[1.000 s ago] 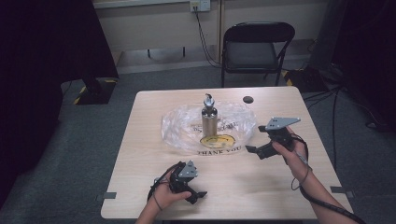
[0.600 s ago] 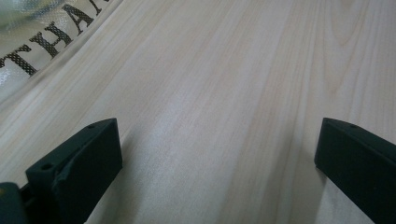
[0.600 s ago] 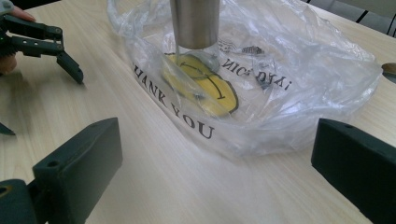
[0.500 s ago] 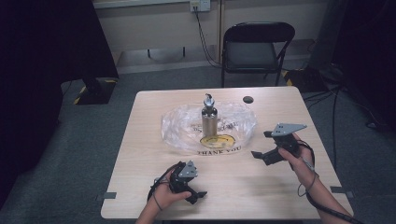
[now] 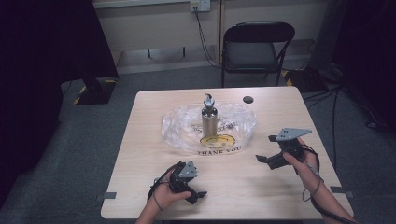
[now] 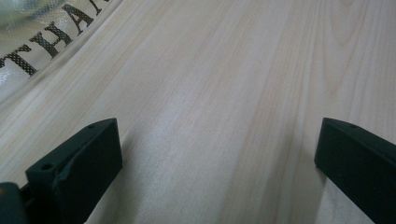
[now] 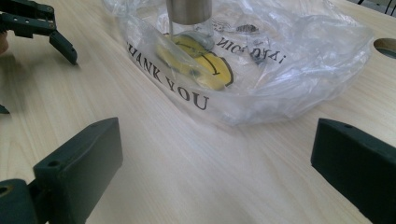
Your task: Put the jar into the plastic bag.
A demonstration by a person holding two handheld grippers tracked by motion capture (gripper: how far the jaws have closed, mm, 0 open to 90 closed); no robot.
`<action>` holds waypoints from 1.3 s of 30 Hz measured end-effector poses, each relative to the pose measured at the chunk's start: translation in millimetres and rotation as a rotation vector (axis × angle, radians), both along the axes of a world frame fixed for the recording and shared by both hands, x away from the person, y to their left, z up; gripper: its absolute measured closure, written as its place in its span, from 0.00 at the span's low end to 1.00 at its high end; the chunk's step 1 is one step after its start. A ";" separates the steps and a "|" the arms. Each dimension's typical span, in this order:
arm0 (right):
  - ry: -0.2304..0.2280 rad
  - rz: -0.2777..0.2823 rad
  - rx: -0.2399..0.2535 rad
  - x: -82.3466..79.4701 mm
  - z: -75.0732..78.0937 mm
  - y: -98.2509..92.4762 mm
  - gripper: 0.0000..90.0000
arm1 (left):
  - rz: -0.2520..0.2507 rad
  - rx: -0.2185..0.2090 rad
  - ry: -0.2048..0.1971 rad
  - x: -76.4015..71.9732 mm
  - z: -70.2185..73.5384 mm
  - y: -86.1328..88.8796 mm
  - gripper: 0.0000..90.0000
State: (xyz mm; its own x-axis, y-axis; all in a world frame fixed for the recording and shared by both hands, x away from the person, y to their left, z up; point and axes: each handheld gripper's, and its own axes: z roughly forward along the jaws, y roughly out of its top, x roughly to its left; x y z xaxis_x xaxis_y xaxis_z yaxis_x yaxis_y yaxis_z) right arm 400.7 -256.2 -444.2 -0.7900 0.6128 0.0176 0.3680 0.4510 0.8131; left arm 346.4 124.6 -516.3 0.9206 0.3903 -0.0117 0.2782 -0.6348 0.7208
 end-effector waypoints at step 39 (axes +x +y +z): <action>0.049 -0.078 0.008 -28.2 -33.6 -48.1 0.01 | 0.000 0.000 0.000 0.0 0.0 0.0 0.00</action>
State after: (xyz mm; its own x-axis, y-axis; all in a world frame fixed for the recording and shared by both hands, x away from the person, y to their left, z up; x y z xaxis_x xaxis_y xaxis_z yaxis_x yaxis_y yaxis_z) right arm 372.5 -304.3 -477.7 -0.7377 0.6724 0.0604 0.4411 0.4124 0.7971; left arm 346.4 124.6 -516.3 0.9206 0.3902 -0.0118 0.2782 -0.6346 0.7210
